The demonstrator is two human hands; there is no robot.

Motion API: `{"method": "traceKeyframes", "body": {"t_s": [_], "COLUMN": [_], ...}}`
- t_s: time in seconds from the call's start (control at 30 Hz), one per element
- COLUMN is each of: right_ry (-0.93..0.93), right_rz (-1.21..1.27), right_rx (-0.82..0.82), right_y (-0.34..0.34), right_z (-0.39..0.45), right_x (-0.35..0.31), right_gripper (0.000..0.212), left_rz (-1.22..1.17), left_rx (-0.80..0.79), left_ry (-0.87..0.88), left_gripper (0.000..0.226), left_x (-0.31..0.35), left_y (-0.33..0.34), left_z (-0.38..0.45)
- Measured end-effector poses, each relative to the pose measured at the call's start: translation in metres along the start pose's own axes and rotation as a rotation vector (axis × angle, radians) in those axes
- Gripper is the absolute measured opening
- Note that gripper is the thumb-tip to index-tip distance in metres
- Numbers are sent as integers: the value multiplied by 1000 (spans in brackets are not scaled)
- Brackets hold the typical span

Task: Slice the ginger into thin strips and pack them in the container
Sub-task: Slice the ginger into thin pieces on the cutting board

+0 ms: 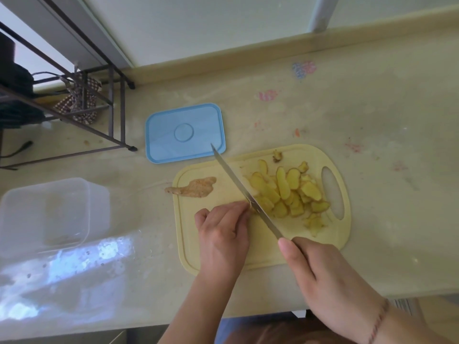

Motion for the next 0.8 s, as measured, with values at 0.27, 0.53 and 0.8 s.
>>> {"method": "traceKeyframes", "body": {"t_s": [0.27,0.53,0.8], "right_ry": [1,9,22], "right_rz": [-13,-63,-10], "right_rx": [-36,-15,-7], "right_y": [-2,3,16], "right_z": [-3,-1,24], "right_x": [-6,-4,10], "right_gripper": [55,55,63], "left_rz": [-23,-31,-35], "left_rx": [13,24,32], "left_ry": [15,44,89], "left_gripper": [19,26,15], "left_x": [2,-2,-2], "left_y": [-1,1,4], "left_z": [0,-2,-2]}}
Point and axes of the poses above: each hand's wrist, its own z-axis towards the middle knuckle, its own y-axis out of the palm, x = y × z, the point moved 4 cm from there along z, towards the middle knuckle, and after that the axes turned 8 degrees about -y, right-handed, at the moved point
